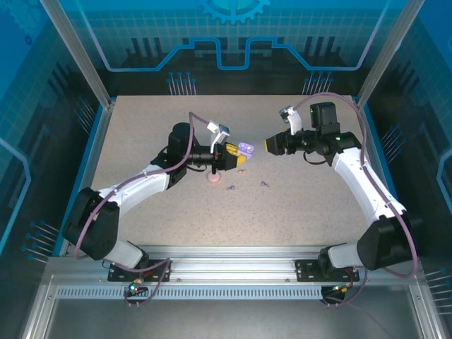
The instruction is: Insert the wireless bluetooth earbuds into the charging case
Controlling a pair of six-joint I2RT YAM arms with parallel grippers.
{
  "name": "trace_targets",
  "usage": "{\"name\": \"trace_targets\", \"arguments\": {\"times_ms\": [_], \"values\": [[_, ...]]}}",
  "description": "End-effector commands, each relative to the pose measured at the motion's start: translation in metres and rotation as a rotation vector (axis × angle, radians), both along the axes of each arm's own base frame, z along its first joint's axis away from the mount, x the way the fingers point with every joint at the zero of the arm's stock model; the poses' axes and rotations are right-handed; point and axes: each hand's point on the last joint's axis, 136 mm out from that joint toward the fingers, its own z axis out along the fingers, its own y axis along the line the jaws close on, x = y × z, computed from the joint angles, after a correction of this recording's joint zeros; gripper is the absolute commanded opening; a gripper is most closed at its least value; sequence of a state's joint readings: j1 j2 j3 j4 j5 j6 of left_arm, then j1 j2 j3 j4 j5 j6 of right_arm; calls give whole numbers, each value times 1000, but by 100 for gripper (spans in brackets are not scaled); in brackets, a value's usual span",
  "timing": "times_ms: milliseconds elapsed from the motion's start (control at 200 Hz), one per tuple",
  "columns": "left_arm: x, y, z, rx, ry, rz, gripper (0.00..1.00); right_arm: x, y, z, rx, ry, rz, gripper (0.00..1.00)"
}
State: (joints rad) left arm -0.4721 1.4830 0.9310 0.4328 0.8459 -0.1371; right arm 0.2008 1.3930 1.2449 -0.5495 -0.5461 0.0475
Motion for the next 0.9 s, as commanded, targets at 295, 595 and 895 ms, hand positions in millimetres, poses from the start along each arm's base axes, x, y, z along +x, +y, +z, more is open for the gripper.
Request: {"name": "trace_targets", "arguments": {"times_ms": [295,595,895], "values": [[-19,19,9,-49,-33,67,4,-24,-15,-124,-259,325,-59,47],[-26,24,6,-50,-34,86,4,-37,-3,-166,-435,379,41,46],[-26,25,4,-49,-25,93,5,-32,-1,-194,-536,396,70,44]]}}
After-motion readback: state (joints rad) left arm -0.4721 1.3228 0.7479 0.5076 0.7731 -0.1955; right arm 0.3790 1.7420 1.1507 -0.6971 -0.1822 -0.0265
